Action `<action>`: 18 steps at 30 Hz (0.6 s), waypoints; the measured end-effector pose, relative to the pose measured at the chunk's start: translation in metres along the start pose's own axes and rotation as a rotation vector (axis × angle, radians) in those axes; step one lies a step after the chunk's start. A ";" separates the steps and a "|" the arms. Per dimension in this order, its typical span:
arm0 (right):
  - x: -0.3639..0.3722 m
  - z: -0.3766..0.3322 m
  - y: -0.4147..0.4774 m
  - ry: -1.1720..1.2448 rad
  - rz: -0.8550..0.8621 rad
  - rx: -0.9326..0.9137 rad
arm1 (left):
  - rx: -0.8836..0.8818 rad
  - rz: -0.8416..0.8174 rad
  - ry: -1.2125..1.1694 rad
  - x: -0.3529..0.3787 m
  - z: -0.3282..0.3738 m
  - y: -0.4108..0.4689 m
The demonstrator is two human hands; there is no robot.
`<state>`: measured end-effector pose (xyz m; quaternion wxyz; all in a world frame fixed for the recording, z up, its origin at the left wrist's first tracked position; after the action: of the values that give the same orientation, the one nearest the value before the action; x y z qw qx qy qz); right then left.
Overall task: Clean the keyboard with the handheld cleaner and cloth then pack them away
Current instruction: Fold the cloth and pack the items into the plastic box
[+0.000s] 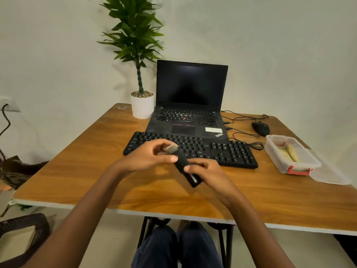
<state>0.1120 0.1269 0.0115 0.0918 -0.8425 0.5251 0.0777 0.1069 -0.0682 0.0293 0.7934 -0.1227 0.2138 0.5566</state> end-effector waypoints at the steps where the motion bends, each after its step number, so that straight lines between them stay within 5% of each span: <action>1: -0.008 0.004 -0.004 0.266 -0.002 0.054 | 0.016 0.047 -0.033 0.010 0.004 0.013; 3: -0.019 0.010 -0.009 0.724 -0.043 0.111 | 0.025 0.121 -0.107 0.032 0.015 0.037; 6: -0.040 0.017 -0.016 0.958 -0.047 0.082 | -0.023 0.158 -0.298 0.063 0.032 0.065; 11: -0.068 0.028 -0.027 0.984 0.027 0.024 | -0.057 0.141 -0.384 0.100 0.044 0.092; 18: -0.082 0.041 -0.028 0.679 0.331 -0.045 | -0.046 0.146 -0.372 0.125 0.055 0.102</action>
<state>0.1003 0.2199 -0.0076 -0.1200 -0.7258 0.6528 -0.1808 0.0587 0.0946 0.0223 0.7737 -0.0200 0.0592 0.6305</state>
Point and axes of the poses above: each hand's wrist, its own y-axis towards the middle knuckle, its own x-axis out of the palm, z = x × y, the point moved 2 cm from there along y, towards the middle knuckle, and after that the axes turned 3 degrees about -z, right-handed, at the moved point
